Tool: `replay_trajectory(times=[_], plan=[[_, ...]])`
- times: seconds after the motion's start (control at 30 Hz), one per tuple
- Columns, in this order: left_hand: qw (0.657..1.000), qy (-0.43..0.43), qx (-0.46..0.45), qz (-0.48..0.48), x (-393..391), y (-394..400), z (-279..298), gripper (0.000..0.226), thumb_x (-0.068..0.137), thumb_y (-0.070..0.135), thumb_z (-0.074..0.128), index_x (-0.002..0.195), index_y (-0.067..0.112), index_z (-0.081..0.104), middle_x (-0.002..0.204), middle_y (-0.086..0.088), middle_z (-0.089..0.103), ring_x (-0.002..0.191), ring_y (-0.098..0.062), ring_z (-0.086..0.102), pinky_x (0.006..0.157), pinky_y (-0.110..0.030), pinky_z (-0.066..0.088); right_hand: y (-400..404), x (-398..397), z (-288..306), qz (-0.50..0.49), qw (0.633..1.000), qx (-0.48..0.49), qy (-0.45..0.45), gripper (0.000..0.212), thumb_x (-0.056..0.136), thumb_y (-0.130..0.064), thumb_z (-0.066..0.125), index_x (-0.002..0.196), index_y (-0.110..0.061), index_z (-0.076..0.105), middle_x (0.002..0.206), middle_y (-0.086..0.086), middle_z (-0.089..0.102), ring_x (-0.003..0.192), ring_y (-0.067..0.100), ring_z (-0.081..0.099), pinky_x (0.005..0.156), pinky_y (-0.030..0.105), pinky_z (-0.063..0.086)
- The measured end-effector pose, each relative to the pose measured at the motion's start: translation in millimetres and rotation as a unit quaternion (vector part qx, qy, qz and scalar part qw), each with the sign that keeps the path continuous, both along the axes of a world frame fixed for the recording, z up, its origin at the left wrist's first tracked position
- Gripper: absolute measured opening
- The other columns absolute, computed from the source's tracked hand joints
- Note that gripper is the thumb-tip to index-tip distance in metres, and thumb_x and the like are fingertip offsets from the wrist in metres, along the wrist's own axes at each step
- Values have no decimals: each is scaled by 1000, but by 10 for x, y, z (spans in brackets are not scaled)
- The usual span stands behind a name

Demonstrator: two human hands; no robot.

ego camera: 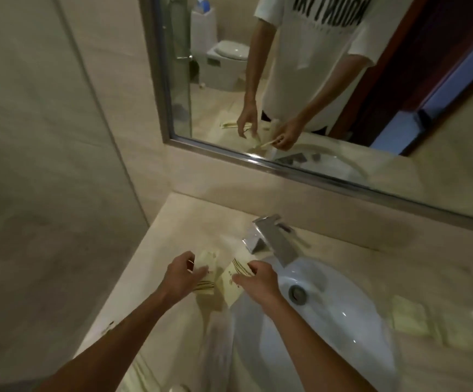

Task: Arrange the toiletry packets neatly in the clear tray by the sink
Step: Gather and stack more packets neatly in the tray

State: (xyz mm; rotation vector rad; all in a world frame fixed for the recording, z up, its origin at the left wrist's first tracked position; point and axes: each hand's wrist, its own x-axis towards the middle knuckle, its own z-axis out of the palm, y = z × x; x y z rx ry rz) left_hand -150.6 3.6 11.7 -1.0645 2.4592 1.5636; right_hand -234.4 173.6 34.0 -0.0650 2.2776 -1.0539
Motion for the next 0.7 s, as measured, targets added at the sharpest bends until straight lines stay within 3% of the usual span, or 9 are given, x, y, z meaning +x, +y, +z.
replay_trajectory(times=[0.07, 0.2, 0.27, 0.33, 0.4, 0.47, 0.57, 0.7], plan=[[1000, 10, 15, -13, -82, 333, 45, 19, 82, 22, 71, 88, 6, 63, 80, -6, 67, 72, -23, 63, 63, -34, 52, 353, -26, 126, -17, 1000, 12, 14, 19, 75, -22, 73, 89, -10, 72, 86, 2, 73, 72, 15, 65, 59, 17, 45], [996, 20, 20, -82, -344, 1079, 156, 16, 83, 21, 69, 83, 10, 58, 74, 1, 61, 64, -12, 58, 58, -23, 48, 1154, -89, 270, -99, 995, 13, 26, 7, 76, -25, 74, 81, -20, 73, 82, 1, 72, 79, 17, 66, 68, 27, 51], [991, 39, 28, -129, -506, 1470, 214, 13, 83, 23, 69, 88, 15, 60, 82, 1, 65, 68, -9, 61, 63, -23, 52, 1571, -115, 323, -139, 989, 7, 38, 15, 79, -23, 73, 91, -15, 75, 85, 3, 71, 82, 18, 66, 68, 26, 48], [986, 43, 28, -160, -642, 1850, 270, 17, 85, 22, 67, 97, 11, 61, 90, -1, 68, 74, -9, 65, 64, -20, 54, 1972, -135, 358, -168, 985, 6, 42, 26, 84, -23, 68, 107, -11, 71, 100, 7, 71, 97, 24, 67, 77, 29, 50], [983, 38, 32, -175, -758, 2211, 303, 22, 85, 20, 68, 100, 6, 62, 93, -8, 70, 81, -19, 68, 70, -31, 59, 2339, -143, 386, -180, 983, 16, 43, 41, 92, -26, 60, 128, -8, 58, 124, 11, 63, 119, 29, 58, 92, 30, 46], [981, 35, 39, -187, -853, 2563, 329, 22, 83, 19, 69, 98, 4, 62, 92, -11, 70, 84, -27, 69, 75, -42, 59, 2691, -160, 387, -191, 981, 13, 43, 51, 93, -32, 55, 138, -8, 46, 136, 13, 54, 125, 32, 52, 99, 35, 47], [978, 32, 55, -197, -943, 3039, 382, 17, 83, 16, 68, 94, 6, 62, 89, -10, 68, 80, -25, 67, 67, -34, 56, 3174, -211, 386, -244, 969, -31, 39, 42, 92, -32, 56, 127, -11, 48, 123, 12, 58, 103, 29, 61, 73, 44, 61], [977, 30, 40, -207, -1044, 3520, 428, 14, 82, 20, 69, 91, 10, 62, 81, -3, 66, 75, -21, 64, 63, -31, 53, 3721, -298, 399, -305, 949, -80, 29, 24, 94, -23, 54, 116, -16, 47, 110, 8, 60, 94, 26, 62, 71, 54, 59]])
